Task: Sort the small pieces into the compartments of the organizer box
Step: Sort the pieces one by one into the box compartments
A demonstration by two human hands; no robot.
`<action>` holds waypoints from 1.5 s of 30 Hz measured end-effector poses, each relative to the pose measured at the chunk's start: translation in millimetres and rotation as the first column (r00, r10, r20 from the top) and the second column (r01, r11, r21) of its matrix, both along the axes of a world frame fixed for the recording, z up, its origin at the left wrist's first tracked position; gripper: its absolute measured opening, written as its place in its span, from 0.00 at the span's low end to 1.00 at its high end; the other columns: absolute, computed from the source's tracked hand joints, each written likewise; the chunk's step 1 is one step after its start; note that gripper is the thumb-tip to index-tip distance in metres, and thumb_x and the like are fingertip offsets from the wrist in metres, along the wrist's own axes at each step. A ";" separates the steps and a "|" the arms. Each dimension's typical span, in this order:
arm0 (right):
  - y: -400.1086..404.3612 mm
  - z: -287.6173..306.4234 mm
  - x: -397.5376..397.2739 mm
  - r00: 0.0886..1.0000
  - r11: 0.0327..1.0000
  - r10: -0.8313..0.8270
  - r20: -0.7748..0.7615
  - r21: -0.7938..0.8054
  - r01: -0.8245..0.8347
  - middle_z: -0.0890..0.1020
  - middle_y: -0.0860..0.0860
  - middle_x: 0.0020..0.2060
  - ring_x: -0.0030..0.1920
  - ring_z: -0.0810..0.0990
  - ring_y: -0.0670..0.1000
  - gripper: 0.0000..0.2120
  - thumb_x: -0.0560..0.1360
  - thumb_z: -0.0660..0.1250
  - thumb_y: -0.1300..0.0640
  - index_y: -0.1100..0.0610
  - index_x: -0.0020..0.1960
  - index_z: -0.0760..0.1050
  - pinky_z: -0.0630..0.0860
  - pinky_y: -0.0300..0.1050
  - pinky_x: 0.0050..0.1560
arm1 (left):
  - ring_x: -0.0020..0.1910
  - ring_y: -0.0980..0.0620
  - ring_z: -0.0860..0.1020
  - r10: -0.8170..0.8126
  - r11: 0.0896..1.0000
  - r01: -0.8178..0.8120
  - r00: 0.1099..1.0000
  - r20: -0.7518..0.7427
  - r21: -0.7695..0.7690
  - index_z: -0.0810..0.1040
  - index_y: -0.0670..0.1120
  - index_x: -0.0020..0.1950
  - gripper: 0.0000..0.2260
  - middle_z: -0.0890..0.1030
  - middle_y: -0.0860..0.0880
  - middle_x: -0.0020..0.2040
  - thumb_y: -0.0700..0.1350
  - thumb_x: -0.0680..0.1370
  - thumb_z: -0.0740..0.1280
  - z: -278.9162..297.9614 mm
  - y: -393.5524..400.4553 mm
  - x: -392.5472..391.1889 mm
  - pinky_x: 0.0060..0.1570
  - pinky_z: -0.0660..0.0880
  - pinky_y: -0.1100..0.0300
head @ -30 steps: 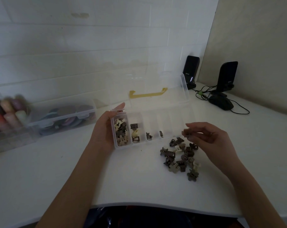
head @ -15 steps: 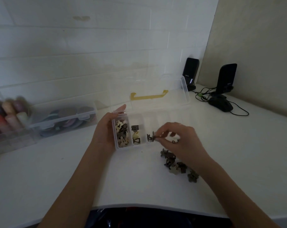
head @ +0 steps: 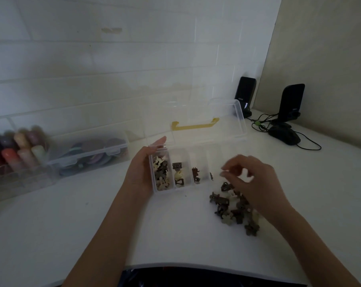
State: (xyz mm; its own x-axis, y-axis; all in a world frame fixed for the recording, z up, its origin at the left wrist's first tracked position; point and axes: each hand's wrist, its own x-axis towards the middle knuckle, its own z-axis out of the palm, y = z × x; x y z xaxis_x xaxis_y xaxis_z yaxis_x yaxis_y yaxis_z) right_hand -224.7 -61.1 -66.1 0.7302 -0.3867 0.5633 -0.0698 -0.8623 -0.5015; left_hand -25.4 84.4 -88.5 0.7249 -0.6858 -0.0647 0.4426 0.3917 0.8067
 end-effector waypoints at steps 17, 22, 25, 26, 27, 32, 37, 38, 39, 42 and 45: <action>-27.6 -48.4 -35.4 0.919 0.940 -0.262 -0.294 0.140 0.312 0.81 0.51 0.55 0.55 0.76 0.50 0.12 0.79 0.59 0.56 0.54 0.60 0.76 0.67 0.39 0.53 | 0.62 0.40 0.77 0.010 1.000 -0.010 1.000 -0.022 -0.011 0.78 0.47 0.64 0.20 0.81 0.44 0.60 0.45 0.73 0.62 5.0 3.8 -8.4 0.64 0.69 0.40; -22.5 -41.4 -37.0 0.947 0.935 -0.226 -0.228 0.223 0.276 0.81 0.45 0.45 0.50 0.78 0.48 0.05 0.74 0.67 0.59 0.53 0.48 0.79 0.68 0.38 0.48 | 0.51 0.44 0.83 -0.003 1.000 0.003 1.000 -0.016 0.005 0.79 0.49 0.62 0.21 0.83 0.46 0.56 0.46 0.70 0.64 6.2 3.7 -9.7 0.53 0.76 0.46; -17.9 -38.1 -39.2 0.968 0.920 -0.216 -0.127 0.307 0.245 0.81 0.39 0.41 0.46 0.76 0.34 0.05 0.71 0.71 0.58 0.48 0.44 0.77 0.67 0.26 0.43 | 0.50 0.45 0.83 -0.015 1.000 0.015 1.000 -0.019 -0.012 0.78 0.48 0.63 0.18 0.83 0.46 0.55 0.45 0.75 0.60 7.0 3.1 -9.9 0.51 0.76 0.46; -16.2 -37.1 -39.4 0.974 0.913 -0.210 -0.089 0.339 0.227 0.81 0.39 0.41 0.46 0.75 0.31 0.06 0.71 0.71 0.58 0.48 0.43 0.77 0.67 0.25 0.44 | 0.49 0.45 0.83 -0.012 1.000 0.012 1.000 -0.018 -0.007 0.78 0.48 0.63 0.18 0.84 0.46 0.54 0.45 0.75 0.59 6.5 3.1 -9.4 0.51 0.76 0.46; -15.0 -36.3 -39.5 0.978 0.907 -0.201 -0.050 0.367 0.205 0.81 0.40 0.41 0.46 0.76 0.32 0.07 0.70 0.72 0.59 0.48 0.43 0.76 0.69 0.25 0.44 | 0.50 0.45 0.83 -0.015 1.000 0.015 1.000 -0.015 -0.007 0.78 0.48 0.63 0.18 0.84 0.46 0.55 0.45 0.75 0.59 6.1 3.5 -8.7 0.52 0.76 0.46; -13.9 -34.5 -39.6 0.985 0.906 -0.126 0.119 0.418 0.066 0.83 0.46 0.40 0.40 0.82 0.44 0.12 0.69 0.71 0.68 0.53 0.43 0.74 0.77 0.33 0.43 | 0.51 0.44 0.81 -0.025 0.999 0.026 1.000 0.018 -0.020 0.78 0.47 0.63 0.19 0.83 0.45 0.54 0.45 0.73 0.60 3.0 4.4 -5.1 0.54 0.75 0.46; -11.7 -34.0 -38.9 0.993 0.917 -0.038 0.109 0.400 -0.008 0.81 0.47 0.43 0.42 0.81 0.47 0.21 0.69 0.70 0.70 0.49 0.53 0.74 0.78 0.37 0.46 | 0.43 0.46 0.83 -0.093 0.994 0.096 0.995 0.043 -0.060 0.82 0.48 0.56 0.32 0.84 0.47 0.46 0.50 0.51 0.77 3.8 6.2 -2.3 0.42 0.79 0.50; -11.3 -34.3 -38.7 0.995 0.926 -0.029 0.100 0.377 -0.012 0.81 0.45 0.43 0.42 0.81 0.48 0.21 0.69 0.70 0.69 0.48 0.55 0.75 0.78 0.36 0.46 | 0.42 0.46 0.83 -0.106 0.992 0.109 0.993 0.044 -0.063 0.83 0.48 0.55 0.35 0.84 0.47 0.46 0.50 0.47 0.78 3.2 6.0 -1.7 0.41 0.80 0.50; -11.0 -34.5 -38.8 0.995 0.934 -0.023 0.094 0.357 -0.012 0.81 0.44 0.44 0.43 0.80 0.48 0.21 0.69 0.70 0.69 0.47 0.55 0.77 0.77 0.35 0.47 | 0.43 0.45 0.83 -0.115 0.991 0.118 0.992 0.046 -0.062 0.83 0.48 0.54 0.36 0.84 0.46 0.46 0.50 0.45 0.78 2.5 5.9 -0.9 0.40 0.80 0.49; -8.9 -33.1 -39.3 0.996 0.941 -0.022 0.089 0.339 -0.010 0.80 0.40 0.46 0.43 0.80 0.46 0.18 0.70 0.71 0.66 0.47 0.53 0.79 0.77 0.33 0.45 | 0.44 0.44 0.83 -0.134 0.988 0.137 0.990 0.050 -0.071 0.83 0.48 0.55 0.38 0.84 0.46 0.48 0.51 0.45 0.79 2.4 6.0 -1.3 0.42 0.80 0.48; -7.4 -31.4 -39.6 0.996 0.934 -0.013 0.085 0.357 -0.019 0.80 0.39 0.45 0.41 0.80 0.45 0.16 0.69 0.72 0.64 0.46 0.51 0.78 0.76 0.32 0.42 | 0.45 0.44 0.83 -0.140 0.987 0.144 0.989 0.055 -0.070 0.81 0.48 0.58 0.39 0.84 0.45 0.50 0.51 0.46 0.78 2.7 6.4 -2.5 0.44 0.79 0.47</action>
